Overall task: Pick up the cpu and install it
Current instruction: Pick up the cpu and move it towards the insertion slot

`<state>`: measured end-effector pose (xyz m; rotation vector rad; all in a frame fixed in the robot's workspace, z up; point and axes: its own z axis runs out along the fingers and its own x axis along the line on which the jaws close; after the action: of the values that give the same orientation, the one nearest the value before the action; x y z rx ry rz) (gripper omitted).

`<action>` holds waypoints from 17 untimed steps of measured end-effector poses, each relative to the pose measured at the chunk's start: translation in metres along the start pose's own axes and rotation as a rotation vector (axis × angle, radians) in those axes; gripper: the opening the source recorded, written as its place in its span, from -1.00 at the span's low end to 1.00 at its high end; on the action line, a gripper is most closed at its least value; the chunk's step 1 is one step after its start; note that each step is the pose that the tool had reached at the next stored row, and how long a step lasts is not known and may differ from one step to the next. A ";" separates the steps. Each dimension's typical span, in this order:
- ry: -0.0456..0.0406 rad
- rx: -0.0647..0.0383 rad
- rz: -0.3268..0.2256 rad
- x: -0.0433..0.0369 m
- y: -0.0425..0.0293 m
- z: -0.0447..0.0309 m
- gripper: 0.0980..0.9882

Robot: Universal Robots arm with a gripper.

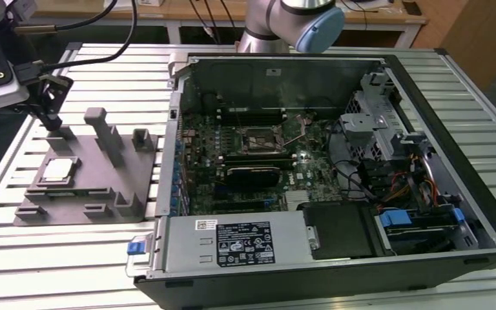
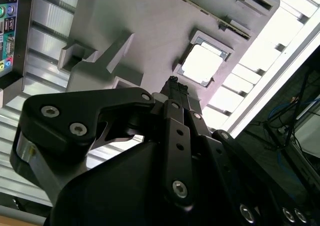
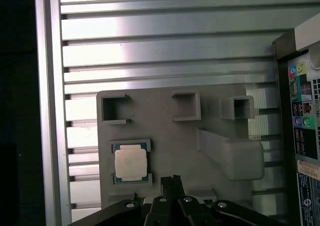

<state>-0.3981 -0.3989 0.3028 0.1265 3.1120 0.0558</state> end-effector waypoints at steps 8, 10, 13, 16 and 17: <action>0.0000 0.000 0.000 0.0005 -0.0002 0.0034 -0.98; -0.0001 0.000 0.000 0.0007 -0.0002 0.0044 -0.98; -0.0001 0.000 0.000 0.0009 -0.0003 0.0061 -0.98; 0.0000 0.000 0.000 0.0012 -0.0004 0.0081 -0.98; -0.0001 0.000 0.000 0.0014 -0.0004 0.0088 -0.98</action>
<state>-0.3993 -0.3989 0.2939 0.1265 3.1119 0.0559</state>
